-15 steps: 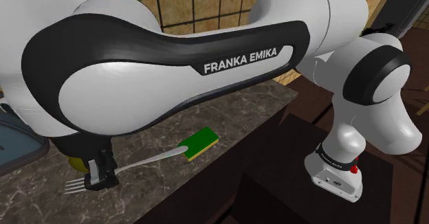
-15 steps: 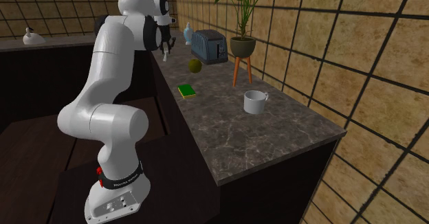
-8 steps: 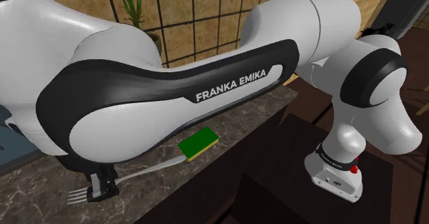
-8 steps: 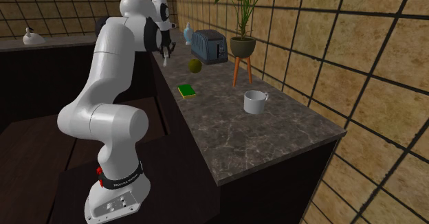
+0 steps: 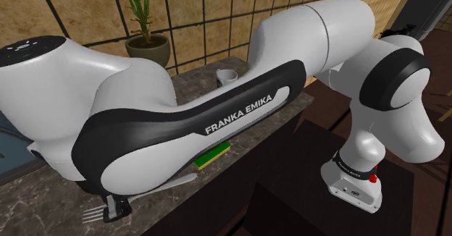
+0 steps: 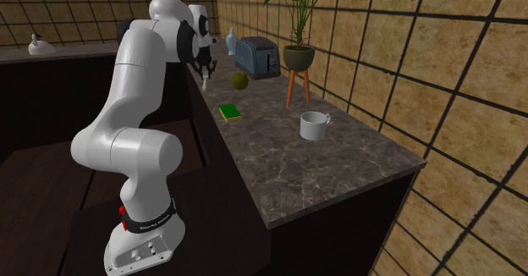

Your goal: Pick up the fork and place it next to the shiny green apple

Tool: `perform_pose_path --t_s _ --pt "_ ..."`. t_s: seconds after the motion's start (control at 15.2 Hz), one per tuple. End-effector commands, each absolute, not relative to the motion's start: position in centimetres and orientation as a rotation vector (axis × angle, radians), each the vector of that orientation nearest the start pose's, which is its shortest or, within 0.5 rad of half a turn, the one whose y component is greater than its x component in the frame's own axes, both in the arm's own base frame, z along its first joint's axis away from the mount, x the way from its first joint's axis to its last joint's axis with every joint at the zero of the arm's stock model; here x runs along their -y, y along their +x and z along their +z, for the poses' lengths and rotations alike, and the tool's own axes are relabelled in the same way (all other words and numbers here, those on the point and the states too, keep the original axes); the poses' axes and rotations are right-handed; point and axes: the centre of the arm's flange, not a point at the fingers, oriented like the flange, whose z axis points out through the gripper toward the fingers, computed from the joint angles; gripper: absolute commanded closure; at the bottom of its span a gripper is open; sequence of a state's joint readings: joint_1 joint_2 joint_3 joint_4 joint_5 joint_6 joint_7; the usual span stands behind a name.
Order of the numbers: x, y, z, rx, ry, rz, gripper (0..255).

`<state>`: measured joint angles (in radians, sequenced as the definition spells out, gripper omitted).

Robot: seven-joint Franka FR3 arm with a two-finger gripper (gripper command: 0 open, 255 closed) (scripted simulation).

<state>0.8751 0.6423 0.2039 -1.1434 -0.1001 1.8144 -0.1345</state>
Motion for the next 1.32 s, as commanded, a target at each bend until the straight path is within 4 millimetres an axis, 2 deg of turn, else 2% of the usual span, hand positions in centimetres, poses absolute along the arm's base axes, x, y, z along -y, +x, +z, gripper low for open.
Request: perform_pose_path --t_s 0.0,0.99,1.25 --pt "-62.6 39.2 42.7 1.743 -2.566 -0.04 255" --pt "-62.6 39.2 34.7 1.743 -2.566 -0.04 255" --pt "-62.6 39.2 34.4 1.743 -2.566 -0.04 255"
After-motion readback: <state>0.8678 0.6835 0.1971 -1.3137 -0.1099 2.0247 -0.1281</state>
